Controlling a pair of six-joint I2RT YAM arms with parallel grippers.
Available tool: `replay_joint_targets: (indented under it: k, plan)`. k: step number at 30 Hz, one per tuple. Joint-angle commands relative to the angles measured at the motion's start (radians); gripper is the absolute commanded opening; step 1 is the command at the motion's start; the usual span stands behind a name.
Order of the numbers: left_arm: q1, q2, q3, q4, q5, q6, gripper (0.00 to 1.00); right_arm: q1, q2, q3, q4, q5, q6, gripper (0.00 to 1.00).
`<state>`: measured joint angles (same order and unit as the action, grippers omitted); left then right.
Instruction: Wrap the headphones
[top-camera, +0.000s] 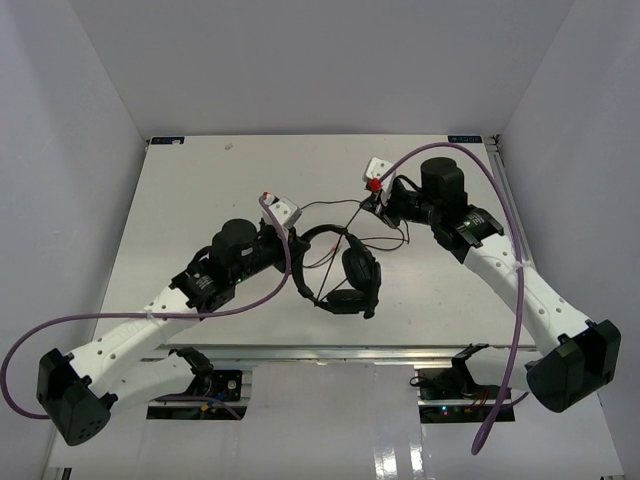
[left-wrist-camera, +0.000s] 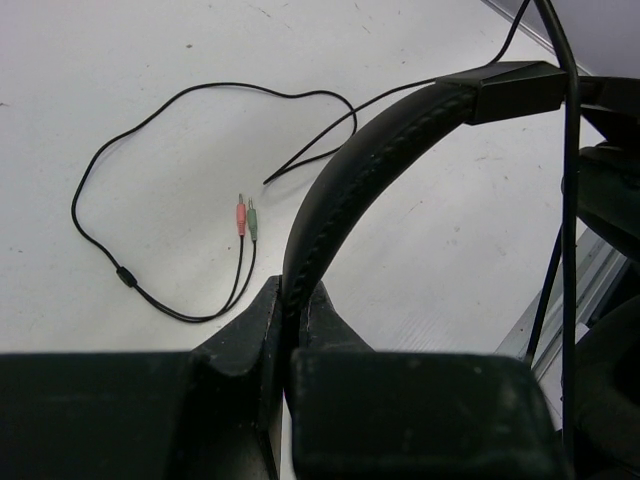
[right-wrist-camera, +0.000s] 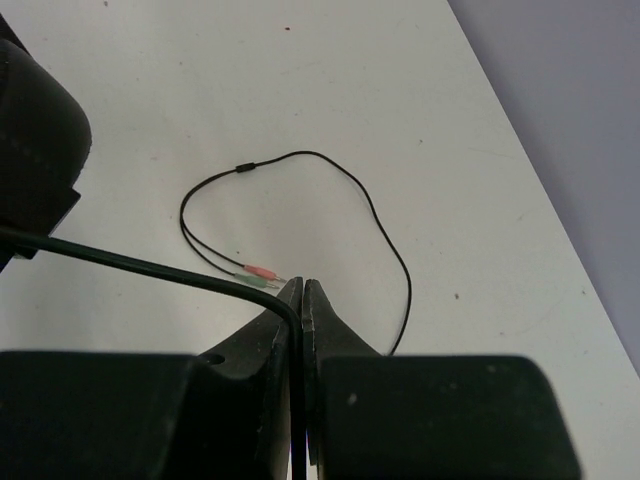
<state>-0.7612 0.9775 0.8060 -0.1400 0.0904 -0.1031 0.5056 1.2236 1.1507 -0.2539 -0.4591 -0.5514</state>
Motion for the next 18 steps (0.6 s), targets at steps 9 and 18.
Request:
replay_joint_targets:
  k: [9,18]
  plan:
    - [-0.009,0.044,0.364,-0.048,0.047,-0.212,0.00,-0.063,0.042,-0.205,0.409,-0.544,0.367,0.08]
    - [-0.010,0.172,0.735,-0.052,-0.157,-0.384,0.00,-0.044,0.167,-0.260,0.922,-0.699,0.857,0.09]
